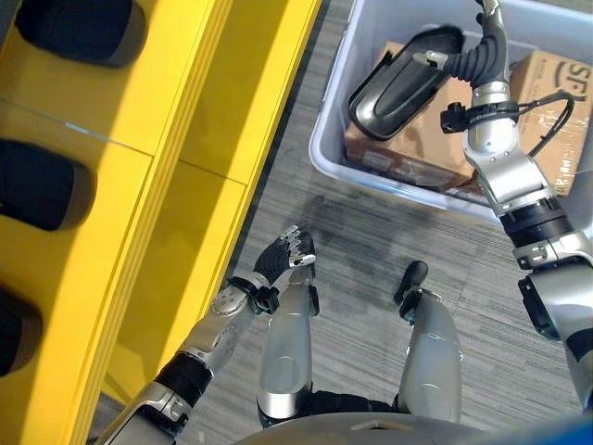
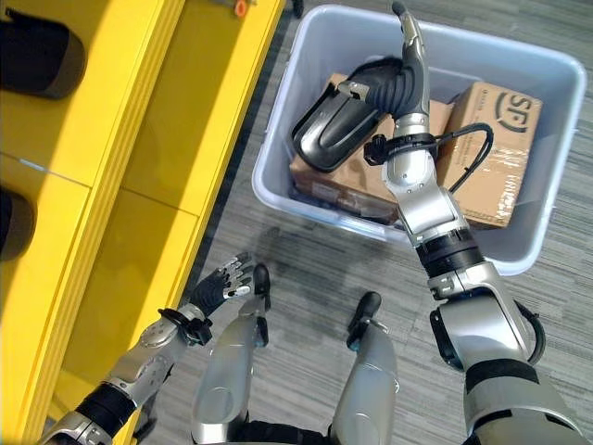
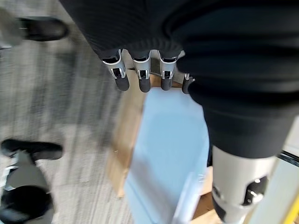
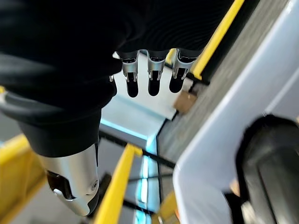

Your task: Move parts from the plastic box to the shelf.

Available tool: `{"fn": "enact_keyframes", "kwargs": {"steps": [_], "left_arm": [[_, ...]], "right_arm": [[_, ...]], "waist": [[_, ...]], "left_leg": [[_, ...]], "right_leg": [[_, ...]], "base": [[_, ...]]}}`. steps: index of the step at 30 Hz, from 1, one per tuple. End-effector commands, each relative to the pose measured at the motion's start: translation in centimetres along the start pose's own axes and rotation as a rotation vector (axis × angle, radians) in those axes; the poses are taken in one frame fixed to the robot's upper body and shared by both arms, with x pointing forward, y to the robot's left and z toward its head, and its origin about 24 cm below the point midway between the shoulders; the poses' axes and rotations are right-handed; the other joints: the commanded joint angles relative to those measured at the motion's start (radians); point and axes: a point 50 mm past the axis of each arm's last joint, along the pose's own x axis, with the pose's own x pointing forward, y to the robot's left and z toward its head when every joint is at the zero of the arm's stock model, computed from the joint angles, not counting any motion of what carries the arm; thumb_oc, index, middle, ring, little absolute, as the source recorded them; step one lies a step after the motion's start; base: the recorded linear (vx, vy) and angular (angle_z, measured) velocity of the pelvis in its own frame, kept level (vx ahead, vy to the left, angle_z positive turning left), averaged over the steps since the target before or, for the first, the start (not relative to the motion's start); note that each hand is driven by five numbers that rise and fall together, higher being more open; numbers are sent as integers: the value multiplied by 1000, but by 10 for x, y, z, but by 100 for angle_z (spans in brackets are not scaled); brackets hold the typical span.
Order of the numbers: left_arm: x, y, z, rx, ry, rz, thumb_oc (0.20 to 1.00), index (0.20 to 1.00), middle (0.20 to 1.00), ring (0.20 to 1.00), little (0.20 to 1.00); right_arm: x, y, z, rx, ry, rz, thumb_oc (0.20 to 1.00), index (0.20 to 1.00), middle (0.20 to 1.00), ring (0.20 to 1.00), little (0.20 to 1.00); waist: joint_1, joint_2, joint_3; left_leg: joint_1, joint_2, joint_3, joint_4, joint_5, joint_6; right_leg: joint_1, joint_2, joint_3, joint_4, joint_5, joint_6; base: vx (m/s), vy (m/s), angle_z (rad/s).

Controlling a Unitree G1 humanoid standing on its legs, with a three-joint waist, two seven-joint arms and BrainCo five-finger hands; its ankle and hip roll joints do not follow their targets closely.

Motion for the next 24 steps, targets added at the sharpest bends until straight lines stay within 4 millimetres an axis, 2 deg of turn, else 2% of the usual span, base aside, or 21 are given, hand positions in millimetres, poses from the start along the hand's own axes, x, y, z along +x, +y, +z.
{"fn": "enact_keyframes", "kwargs": {"steps": [1, 6, 11, 15, 19, 20, 21, 23, 24], "left_arm": [[-6, -13, 8, -13, -56, -69, 1000, 1000, 1000, 1000, 1000], [-12, -16, 7, -1, -49, -96, 1000, 1000, 1000, 1000, 1000], [-15, -15, 10, 17, -49, -98, 1000, 1000, 1000, 1000, 1000], [-16, -14, 11, 18, -47, -93, 1000, 1000, 1000, 1000, 1000], [-15, -15, 11, 19, -45, -91, 1000, 1000, 1000, 1000, 1000], [-15, -15, 11, 13, -47, -94, 1000, 1000, 1000, 1000, 1000], [-15, -14, 12, 16, -47, -91, 1000, 1000, 1000, 1000, 1000], [-14, -13, 12, 11, -50, -90, 1000, 1000, 1000, 1000, 1000], [-15, -13, 12, 15, -49, -91, 1000, 1000, 1000, 1000, 1000]], "right_arm": [[3, -7, 13, -182, -137, 56, 1000, 1000, 1000, 1000, 1000], [5, 3, 17, -419, -251, 193, 1000, 1000, 1000, 1000, 1000], [8, 5, 9, -396, -153, 230, 1000, 1000, 1000, 1000, 1000], [8, 4, -21, -342, 80, 225, 1000, 1000, 1000, 1000, 1000], [10, 1, -35, -431, 147, 222, 1000, 1000, 1000, 1000, 1000], [12, -1, -39, -460, 175, 229, 1000, 1000, 1000, 1000, 1000], [15, -8, -49, -600, 237, 261, 1000, 1000, 1000, 1000, 1000], [18, -11, -52, -671, 285, 300, 1000, 1000, 1000, 1000, 1000], [20, -15, -55, -769, 303, 338, 1000, 1000, 1000, 1000, 1000]], "waist": [[-18, 8, -34], [5, 23, -34], [19, 27, -34], [32, 30, -34], [41, 38, -34], [44, 41, -34], [54, 46, -34], [59, 46, -34], [64, 46, -34]], "left_leg": [[-30, -28, -35, 64, -124, 20], [-116, -30, -45, 86, -117, 22], [-165, -35, -55, 111, -123, 25], [-206, -37, -64, 134, -131, 28], [-220, -42, -66, 134, -130, 30], [-224, -43, -67, 134, -130, 30], [-234, -45, -70, 137, -130, 31], [-242, -46, -72, 137, -129, 29], [-247, -44, -71, 136, -126, 30]], "right_leg": [[28, 72, 12, 11, -61, -25], [-47, 59, 2, 46, -65, -27], [-82, 57, -2, 65, -72, -31], [-114, 53, -4, 87, -77, -35], [-125, 52, -4, 89, -77, -37], [-128, 52, -5, 90, -76, -37], [-133, 47, -10, 92, -76, -37], [-138, 46, -13, 94, -76, -36], [-142, 44, -17, 96, -76, -36]], "base": [[-69, -73, 25], [-35, -38, 16], [-9, -41, 3], [0, -21, 7], [0, 11, 2], [-12, 17, 6], [-15, 12, 6], [-9, 3, 2], [0, 0, 0]]}}
